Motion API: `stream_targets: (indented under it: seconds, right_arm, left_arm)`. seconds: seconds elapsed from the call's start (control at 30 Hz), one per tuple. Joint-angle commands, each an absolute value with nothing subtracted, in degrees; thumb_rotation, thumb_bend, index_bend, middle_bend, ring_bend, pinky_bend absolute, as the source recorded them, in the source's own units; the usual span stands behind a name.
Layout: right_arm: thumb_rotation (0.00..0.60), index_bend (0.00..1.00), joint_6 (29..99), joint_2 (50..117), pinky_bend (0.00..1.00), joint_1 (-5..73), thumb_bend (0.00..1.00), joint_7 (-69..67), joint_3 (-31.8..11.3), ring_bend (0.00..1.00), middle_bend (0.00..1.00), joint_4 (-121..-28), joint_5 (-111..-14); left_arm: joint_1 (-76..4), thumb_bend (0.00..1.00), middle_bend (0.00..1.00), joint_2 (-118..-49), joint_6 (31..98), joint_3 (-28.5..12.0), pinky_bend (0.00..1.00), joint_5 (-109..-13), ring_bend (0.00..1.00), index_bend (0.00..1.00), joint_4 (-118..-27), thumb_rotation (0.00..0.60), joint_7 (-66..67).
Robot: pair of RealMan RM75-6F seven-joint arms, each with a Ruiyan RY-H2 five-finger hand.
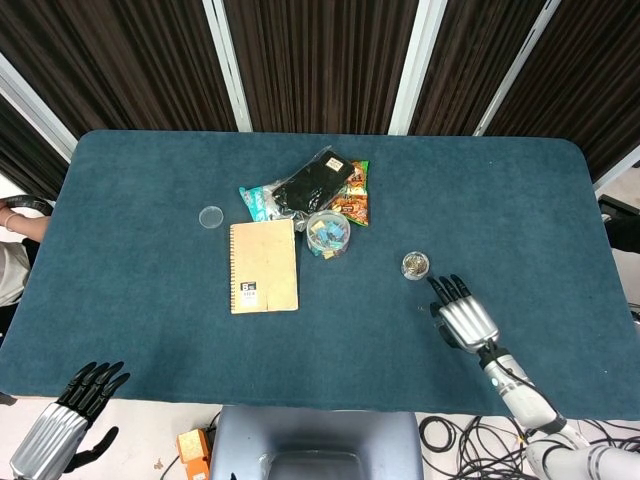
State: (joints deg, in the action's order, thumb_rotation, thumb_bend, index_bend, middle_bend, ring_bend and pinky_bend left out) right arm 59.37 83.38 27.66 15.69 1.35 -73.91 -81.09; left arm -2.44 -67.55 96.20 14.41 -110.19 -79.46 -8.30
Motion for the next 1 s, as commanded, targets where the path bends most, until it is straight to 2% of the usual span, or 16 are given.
stream_targets:
  seconds: [0.03,0.73,1.0]
  right_arm:
    - [0.600,0.47,59.3,84.8,0.00,27.4,0.36,14.0,1.6,0.00,0.00,-71.6,-82.0]
    - [0.600,0.53,58.2,87.7,0.00,27.0,0.36,11.4,0.9,0.00,0.00,-66.1,-82.1]
    - [0.600,0.60,58.1,88.7,0.00,26.7,0.36,12.2,0.6,0.00,0.00,-65.3,-81.7]
  left_arm:
    - [-2.4,0.38,0.00,-67.6,96.0,14.3,0.00,-110.1,0.00,0.00,-79.5,0.600,-8.2]
    - [-2.3,0.38,0.00,-67.4,94.5,13.8,0.00,-110.0,0.00,0.00,-79.7,0.600,-7.9]
    - [-2.4,0.38,0.00,-67.3,94.3,13.7,0.00,-109.8,0.00,0.00,-79.3,0.600,-8.8]
